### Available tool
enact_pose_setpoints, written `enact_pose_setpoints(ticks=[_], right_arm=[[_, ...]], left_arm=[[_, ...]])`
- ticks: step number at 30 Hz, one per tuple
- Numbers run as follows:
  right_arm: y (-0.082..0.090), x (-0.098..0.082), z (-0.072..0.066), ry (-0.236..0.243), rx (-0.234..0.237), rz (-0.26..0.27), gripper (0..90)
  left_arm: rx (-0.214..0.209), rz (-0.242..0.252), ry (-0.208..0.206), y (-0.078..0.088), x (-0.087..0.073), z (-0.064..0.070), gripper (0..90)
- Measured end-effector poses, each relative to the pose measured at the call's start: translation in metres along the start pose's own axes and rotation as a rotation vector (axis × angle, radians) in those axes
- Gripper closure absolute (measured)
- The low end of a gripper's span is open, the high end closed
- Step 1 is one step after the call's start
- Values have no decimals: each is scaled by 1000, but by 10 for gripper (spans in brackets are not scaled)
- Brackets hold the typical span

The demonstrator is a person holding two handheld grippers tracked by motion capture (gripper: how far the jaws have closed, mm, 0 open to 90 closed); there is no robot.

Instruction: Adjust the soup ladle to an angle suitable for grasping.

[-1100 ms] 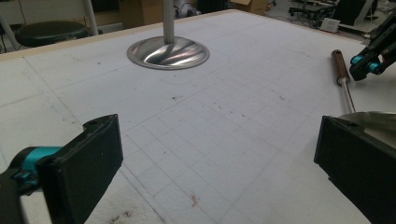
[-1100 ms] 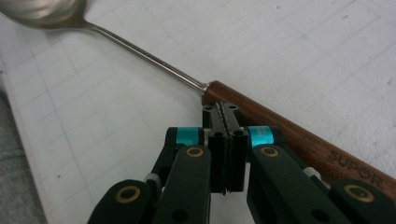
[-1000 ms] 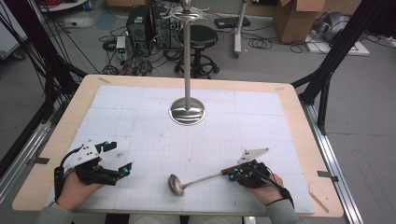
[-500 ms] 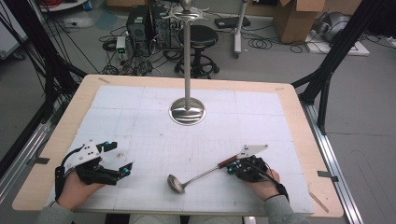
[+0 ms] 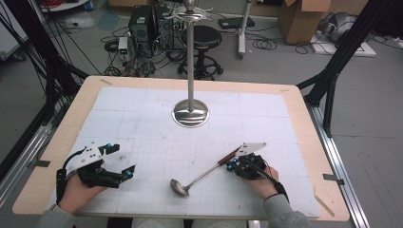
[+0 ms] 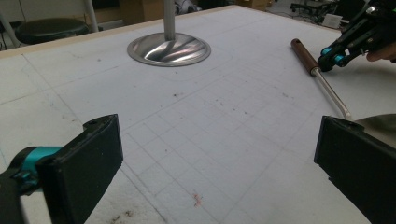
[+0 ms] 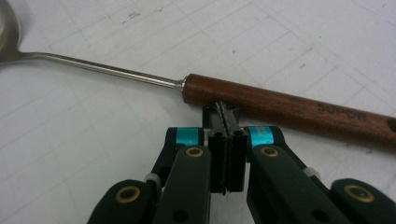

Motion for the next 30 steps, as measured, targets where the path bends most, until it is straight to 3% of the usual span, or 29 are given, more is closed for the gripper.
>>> enact_pose_setpoints(ticks=[12,30], right_arm=[[-13,13,5,15,15,16,900],[-42,42,11,56,-3,25,900]], left_arm=[[5,2,1,0,0,-2,17],[5,1,4,0,0,-2,17]])
Point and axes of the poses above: each handheld gripper's, and its own axes: y roughly backward along the jaws, x roughly out of its top, z roughly to its right, the point moved 10 cm from there along -y, roughly forward along the jaws, and after that the axes turned 5 degrees about y, right-handed, at the moved point
